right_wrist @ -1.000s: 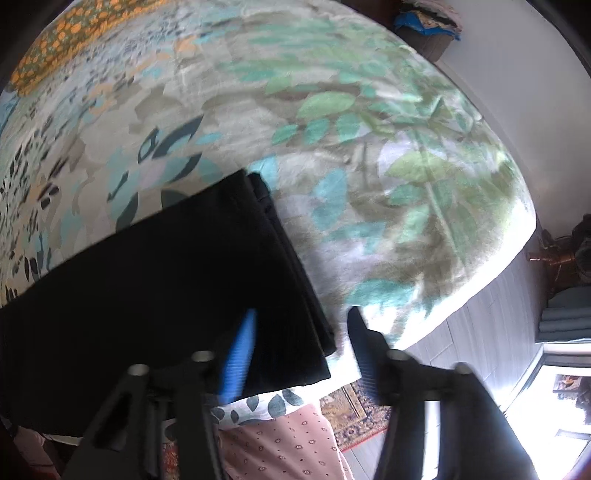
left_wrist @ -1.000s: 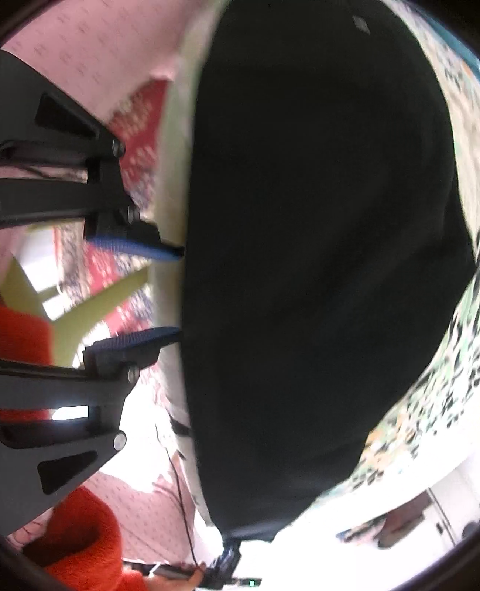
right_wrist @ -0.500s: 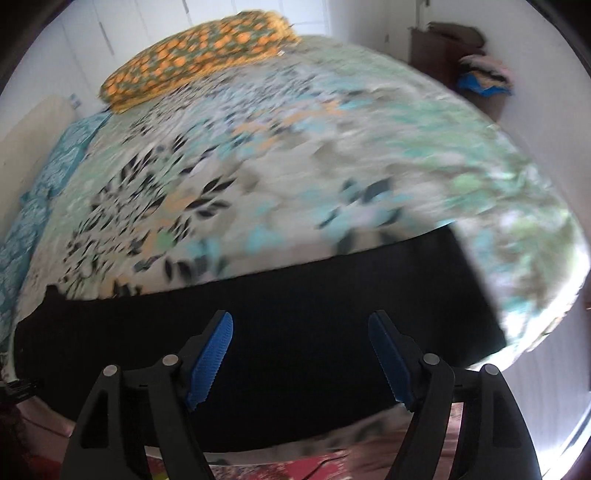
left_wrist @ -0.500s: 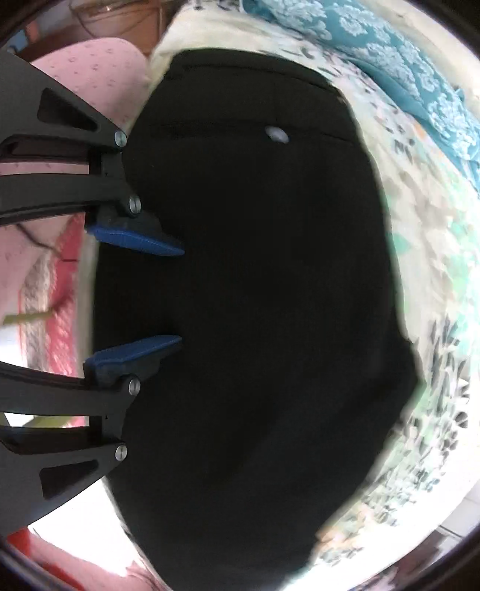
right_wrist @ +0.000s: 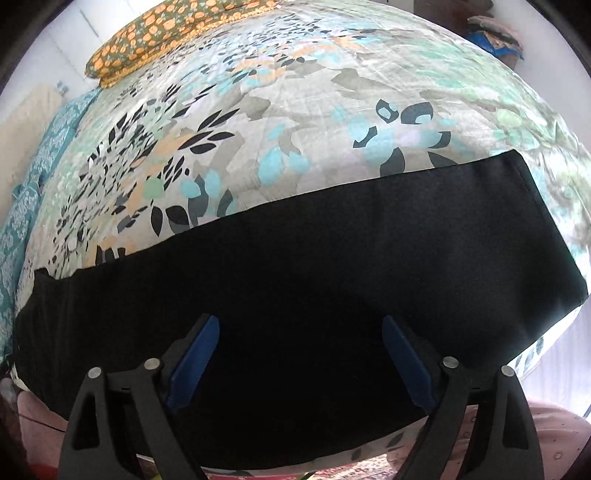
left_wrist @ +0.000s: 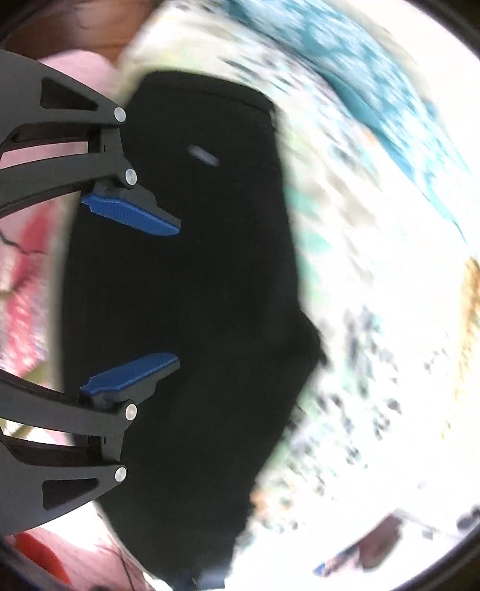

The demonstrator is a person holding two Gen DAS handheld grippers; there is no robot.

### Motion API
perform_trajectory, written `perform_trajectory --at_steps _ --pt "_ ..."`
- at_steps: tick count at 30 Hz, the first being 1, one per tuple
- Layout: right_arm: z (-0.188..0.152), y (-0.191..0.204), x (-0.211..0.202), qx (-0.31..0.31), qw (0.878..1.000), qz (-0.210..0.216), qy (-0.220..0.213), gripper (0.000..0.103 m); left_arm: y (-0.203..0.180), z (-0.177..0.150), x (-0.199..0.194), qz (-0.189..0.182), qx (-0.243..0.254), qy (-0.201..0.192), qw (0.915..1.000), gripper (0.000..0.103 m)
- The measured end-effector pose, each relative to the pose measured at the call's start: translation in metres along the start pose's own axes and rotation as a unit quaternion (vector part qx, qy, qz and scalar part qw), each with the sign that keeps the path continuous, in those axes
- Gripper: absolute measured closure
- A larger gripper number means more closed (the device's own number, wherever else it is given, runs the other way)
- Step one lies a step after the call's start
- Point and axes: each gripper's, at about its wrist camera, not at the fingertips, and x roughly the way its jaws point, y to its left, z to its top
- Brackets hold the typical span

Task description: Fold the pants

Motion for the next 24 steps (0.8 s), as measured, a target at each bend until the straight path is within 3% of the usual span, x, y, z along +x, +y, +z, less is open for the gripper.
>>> perform_trajectory --at_steps 3,4,5,6,7,8,9,10,11,14,15,17,19,22,24 --pt "-0.001 -0.002 -0.003 0.003 1.000 -0.001 -0.006 0.009 0.002 0.023 0.030 -0.022 0.014 -0.017 0.9995 0.032" --pt "-0.001 -0.001 -0.002 0.000 1.000 -0.003 -0.006 0.009 0.007 0.029 0.045 -0.001 0.004 -0.003 1.0000 0.032" --pt "-0.002 0.000 -0.002 -0.003 1.000 -0.006 -0.006 0.009 0.016 0.030 0.064 0.049 -0.016 0.022 0.9984 0.038" --pt "-0.002 0.002 -0.002 -0.008 1.000 -0.008 -0.006 0.008 0.034 0.026 0.081 0.109 -0.048 0.049 0.9917 0.047" --pt "-0.003 0.002 -0.001 -0.012 1.000 -0.010 -0.006 0.007 0.049 0.022 0.089 0.126 -0.084 0.061 0.9866 0.050" --pt "-0.003 0.004 -0.001 -0.018 1.000 -0.013 -0.006 0.007 0.069 0.015 0.086 0.090 -0.136 0.044 0.9857 0.054" --pt "-0.005 0.005 -0.001 -0.023 1.000 -0.016 -0.006 0.007 0.074 0.013 0.081 0.089 -0.147 0.039 0.9844 0.064" --pt "-0.005 0.005 0.000 -0.027 0.999 -0.018 -0.006 0.006 0.075 0.013 0.078 0.097 -0.143 0.043 0.9840 0.064" --pt "-0.005 0.006 0.001 -0.031 0.999 -0.019 -0.006 0.005 0.074 0.013 0.075 0.100 -0.137 0.047 0.9843 0.061" --pt "-0.003 0.007 -0.001 -0.030 0.999 -0.016 -0.012 0.002 0.059 0.011 0.050 0.101 -0.134 0.027 0.9853 0.024" --pt "-0.001 0.003 -0.006 -0.020 1.000 0.002 -0.019 0.003 0.057 0.007 0.041 0.093 -0.133 0.014 0.9866 0.018" --pt "0.009 -0.015 -0.023 0.017 0.997 0.057 -0.046 0.008 0.042 0.002 0.035 0.055 -0.122 -0.003 0.9910 0.017" --pt "0.025 -0.051 -0.049 0.070 0.989 0.085 -0.096 0.008 0.026 -0.008 0.029 0.008 -0.099 -0.004 0.9950 0.016" --pt "0.053 -0.117 -0.077 0.132 0.980 0.073 -0.131 0.008 0.003 -0.020 0.029 -0.021 -0.059 0.000 0.9981 0.016" --pt "0.071 -0.166 -0.084 0.148 0.979 0.064 -0.121 0.008 -0.014 -0.026 0.037 -0.019 -0.032 0.010 0.9993 0.016"
